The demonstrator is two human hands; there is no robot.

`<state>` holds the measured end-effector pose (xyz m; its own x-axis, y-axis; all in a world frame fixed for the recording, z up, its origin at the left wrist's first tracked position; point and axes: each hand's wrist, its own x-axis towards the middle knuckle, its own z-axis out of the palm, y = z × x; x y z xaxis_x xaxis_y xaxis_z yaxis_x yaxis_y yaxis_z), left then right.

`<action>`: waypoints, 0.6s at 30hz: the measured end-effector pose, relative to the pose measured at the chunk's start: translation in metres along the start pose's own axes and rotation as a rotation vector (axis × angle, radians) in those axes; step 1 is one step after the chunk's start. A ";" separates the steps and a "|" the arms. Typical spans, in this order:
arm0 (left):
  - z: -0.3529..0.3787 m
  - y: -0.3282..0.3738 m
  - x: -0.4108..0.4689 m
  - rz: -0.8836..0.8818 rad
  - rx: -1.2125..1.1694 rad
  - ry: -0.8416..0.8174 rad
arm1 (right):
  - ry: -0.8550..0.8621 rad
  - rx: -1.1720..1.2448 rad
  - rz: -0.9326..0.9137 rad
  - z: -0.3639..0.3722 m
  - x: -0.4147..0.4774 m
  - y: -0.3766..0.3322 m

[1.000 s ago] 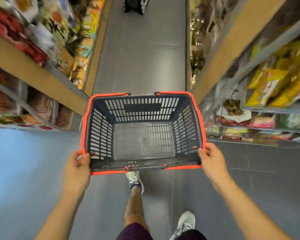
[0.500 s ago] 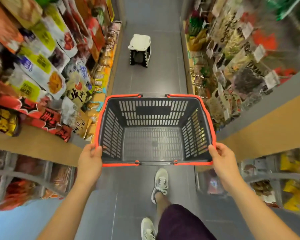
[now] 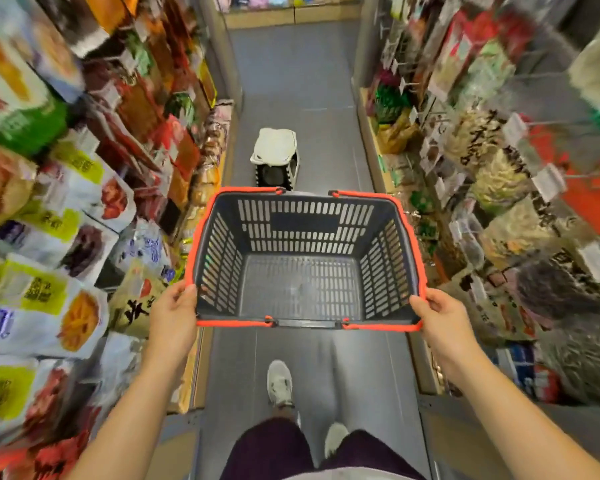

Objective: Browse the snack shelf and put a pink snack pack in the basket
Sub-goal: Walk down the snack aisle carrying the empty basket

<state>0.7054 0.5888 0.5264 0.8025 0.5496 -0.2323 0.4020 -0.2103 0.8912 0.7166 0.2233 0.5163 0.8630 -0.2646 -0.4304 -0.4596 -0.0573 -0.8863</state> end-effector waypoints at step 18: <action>0.173 0.189 0.402 0.063 0.077 -0.150 | 0.242 -0.147 -0.127 0.122 0.347 -0.199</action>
<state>1.1805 0.6302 0.5343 0.8819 0.4073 -0.2374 0.3763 -0.3049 0.8749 1.1330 0.2602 0.5223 0.8486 -0.4671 -0.2484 -0.3917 -0.2391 -0.8885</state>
